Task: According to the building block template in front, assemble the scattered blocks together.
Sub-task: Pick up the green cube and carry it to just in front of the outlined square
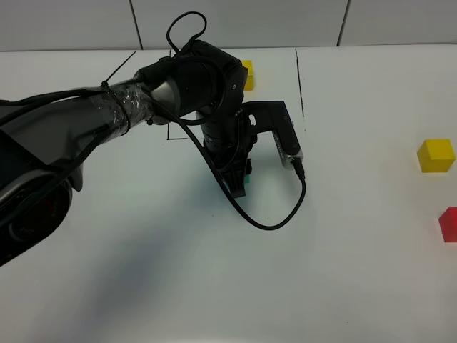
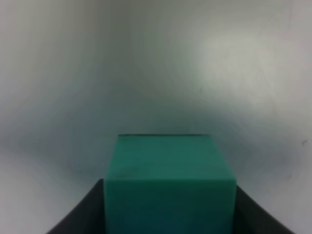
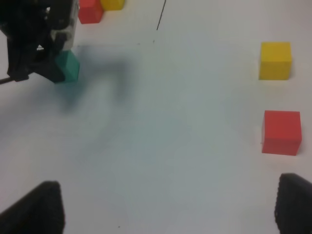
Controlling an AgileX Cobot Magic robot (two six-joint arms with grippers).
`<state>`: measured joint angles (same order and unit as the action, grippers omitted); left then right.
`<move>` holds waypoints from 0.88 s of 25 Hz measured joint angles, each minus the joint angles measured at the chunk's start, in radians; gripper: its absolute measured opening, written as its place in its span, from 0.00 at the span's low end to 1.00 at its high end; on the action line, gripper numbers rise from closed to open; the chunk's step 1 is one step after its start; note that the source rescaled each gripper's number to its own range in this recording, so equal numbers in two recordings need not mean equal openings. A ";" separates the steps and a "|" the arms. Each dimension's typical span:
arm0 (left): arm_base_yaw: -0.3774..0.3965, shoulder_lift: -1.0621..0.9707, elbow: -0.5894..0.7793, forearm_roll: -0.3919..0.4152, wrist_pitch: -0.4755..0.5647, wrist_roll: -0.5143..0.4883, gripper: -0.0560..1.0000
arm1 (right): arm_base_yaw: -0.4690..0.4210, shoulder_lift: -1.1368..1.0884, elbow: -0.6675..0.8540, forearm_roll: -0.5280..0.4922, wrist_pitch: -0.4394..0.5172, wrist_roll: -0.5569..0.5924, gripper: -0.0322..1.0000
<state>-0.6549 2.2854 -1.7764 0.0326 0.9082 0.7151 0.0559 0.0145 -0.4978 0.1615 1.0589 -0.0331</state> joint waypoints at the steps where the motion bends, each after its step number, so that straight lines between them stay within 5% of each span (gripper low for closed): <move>1: 0.000 0.000 0.000 0.000 -0.002 0.007 0.06 | 0.000 0.000 0.000 0.000 0.000 0.000 0.82; 22: -0.008 0.128 -0.168 0.000 0.082 0.044 0.06 | 0.000 0.000 0.000 0.000 0.000 0.000 0.82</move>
<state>-0.6633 2.4132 -1.9439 0.0326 0.9906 0.7591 0.0559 0.0145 -0.4978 0.1615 1.0589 -0.0331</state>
